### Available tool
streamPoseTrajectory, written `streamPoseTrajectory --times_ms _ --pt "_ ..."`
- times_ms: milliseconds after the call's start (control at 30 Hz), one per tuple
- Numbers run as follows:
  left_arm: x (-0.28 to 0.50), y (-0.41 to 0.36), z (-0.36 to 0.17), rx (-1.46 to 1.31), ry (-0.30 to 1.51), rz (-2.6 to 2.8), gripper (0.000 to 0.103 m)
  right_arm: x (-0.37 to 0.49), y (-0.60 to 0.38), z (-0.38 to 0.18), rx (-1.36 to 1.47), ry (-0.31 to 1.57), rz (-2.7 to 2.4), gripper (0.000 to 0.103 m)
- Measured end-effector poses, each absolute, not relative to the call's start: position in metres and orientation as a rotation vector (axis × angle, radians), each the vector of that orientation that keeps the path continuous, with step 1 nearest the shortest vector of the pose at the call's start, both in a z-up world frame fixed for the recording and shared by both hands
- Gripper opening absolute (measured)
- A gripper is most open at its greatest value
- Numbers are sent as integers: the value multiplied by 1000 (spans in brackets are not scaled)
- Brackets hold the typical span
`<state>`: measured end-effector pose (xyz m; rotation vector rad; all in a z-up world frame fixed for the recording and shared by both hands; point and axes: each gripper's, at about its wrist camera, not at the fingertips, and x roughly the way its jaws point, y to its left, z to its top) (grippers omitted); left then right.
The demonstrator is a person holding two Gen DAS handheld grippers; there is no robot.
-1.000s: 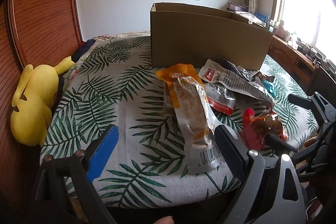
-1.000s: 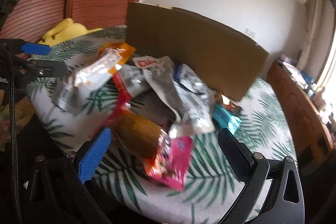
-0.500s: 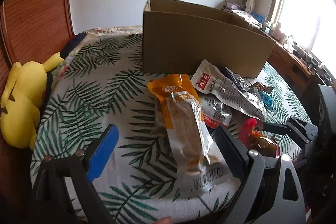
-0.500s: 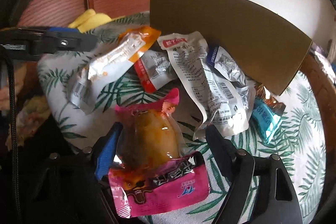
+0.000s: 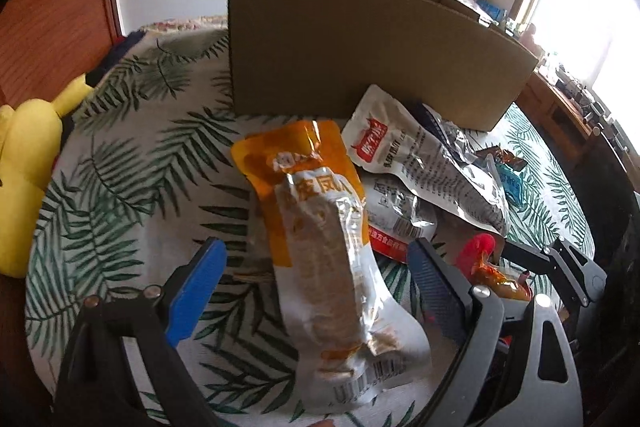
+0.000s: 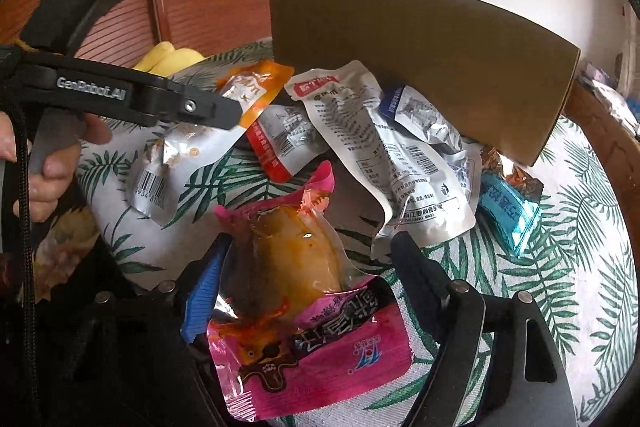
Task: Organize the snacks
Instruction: 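Grasp the orange-white sausage pack with left tool while right tool grasps pink bread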
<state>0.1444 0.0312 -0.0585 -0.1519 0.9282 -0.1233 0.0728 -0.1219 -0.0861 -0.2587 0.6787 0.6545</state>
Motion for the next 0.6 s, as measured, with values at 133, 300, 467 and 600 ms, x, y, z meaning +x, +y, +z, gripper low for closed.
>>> streamPoseTrajectory --times_ms 133,300,467,600 --pt "150 30 -63 -149 947 -113 85 72 -124 -87 -252 670 650 81" --pt "158 34 -69 -151 975 -93 74 73 -122 -88 -256 669 652 81" --pt "155 42 -70 -169 943 -95 57 72 -118 -88 -262 670 654 81" --pt "150 54 -70 -232 928 -133 51 74 -116 -85 -271 682 656 81"
